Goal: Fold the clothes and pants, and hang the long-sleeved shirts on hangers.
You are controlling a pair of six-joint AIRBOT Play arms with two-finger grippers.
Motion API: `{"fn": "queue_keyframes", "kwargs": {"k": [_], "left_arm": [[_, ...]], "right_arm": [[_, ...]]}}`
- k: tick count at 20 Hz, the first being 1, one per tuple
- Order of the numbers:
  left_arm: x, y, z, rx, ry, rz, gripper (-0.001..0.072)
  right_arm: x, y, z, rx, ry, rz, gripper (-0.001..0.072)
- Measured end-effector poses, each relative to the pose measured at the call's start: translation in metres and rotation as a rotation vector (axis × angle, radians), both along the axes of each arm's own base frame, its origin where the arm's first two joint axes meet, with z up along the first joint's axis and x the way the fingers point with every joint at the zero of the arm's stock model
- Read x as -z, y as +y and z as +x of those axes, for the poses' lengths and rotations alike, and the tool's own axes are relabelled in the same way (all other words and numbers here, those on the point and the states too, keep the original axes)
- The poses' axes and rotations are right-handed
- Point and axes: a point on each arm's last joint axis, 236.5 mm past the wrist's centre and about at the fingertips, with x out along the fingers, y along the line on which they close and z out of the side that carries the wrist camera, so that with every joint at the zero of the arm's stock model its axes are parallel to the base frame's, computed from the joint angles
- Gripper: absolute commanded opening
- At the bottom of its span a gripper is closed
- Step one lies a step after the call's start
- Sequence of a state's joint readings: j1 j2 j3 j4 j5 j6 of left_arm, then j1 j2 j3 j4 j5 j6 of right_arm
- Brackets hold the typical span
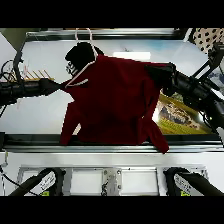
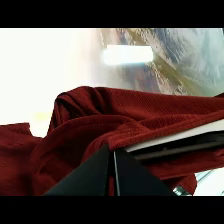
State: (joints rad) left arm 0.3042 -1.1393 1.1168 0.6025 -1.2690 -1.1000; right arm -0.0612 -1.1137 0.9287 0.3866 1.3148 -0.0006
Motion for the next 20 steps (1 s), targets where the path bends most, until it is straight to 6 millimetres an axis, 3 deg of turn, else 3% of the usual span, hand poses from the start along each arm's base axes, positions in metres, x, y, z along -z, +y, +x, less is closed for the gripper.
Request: {"fn": "queue_keyframes", "kwargs": {"k": [7,15,20], "left_arm": [[-0.049,-0.010,-0.022,-0.020,-0.117,0.029,0.0016],[-0.109,-0.045,-0.051,0.051,-0.205,0.121,0.0016],[-0.125,-0.077,-0.054,0.137,-0.200,0.197,0.0016]], "right_arm": [[0.007,0.004,-0.007,-0.034,0.003,-0.012,0.0017],[0.033,-0.001,-0.017,-0.055,0.061,0.080,0.0017],[0.038,-0.004,-0.024,-0.062,0.063,0.126,0.0016]]}}
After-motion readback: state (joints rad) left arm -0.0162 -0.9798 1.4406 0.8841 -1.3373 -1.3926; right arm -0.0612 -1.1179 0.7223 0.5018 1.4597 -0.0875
